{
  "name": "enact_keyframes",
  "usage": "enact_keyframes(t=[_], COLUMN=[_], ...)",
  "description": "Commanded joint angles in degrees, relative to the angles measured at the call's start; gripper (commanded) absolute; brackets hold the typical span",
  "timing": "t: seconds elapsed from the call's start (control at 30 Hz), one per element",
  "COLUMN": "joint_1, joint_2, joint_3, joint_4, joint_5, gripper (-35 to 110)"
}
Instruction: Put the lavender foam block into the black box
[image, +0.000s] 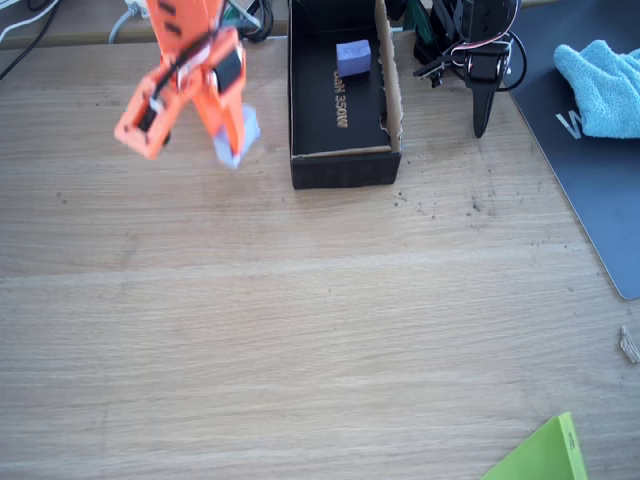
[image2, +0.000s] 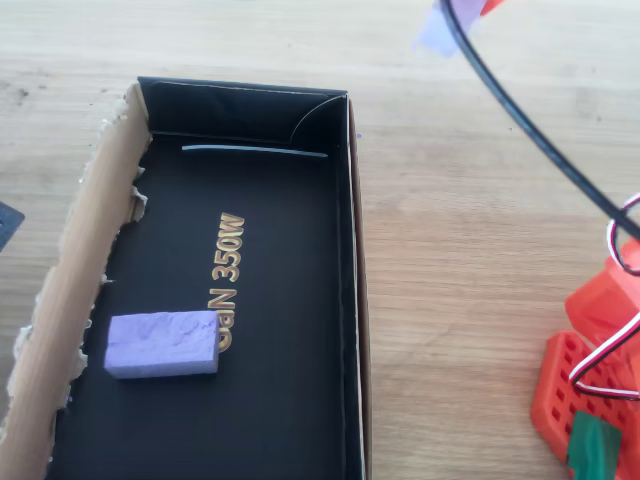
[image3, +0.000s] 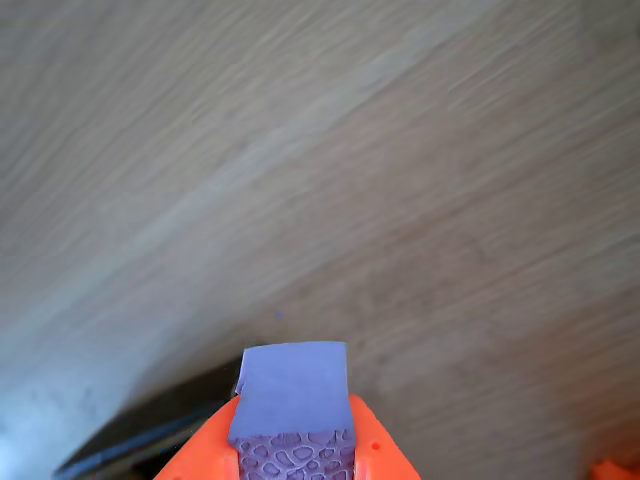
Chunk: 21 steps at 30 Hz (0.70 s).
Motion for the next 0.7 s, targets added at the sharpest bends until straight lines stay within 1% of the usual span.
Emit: enact_keyframes(t=[0.0,0.17,0.27,0.47,0.67], joint_1=[-0.18,-3.6,-6.77,-16.96,-25.14], joint_2=[5.36,5.71,6.15,7.29,7.03], joint_3=[-0.7,-0.18,0.0,1.58,1.76], joint_4=[1.49,-0.53,-1.32,-5.36,-8.53], joint_5=[1.32,0.44,2.81,5.01,4.31], gripper=[0,0,0,0,0])
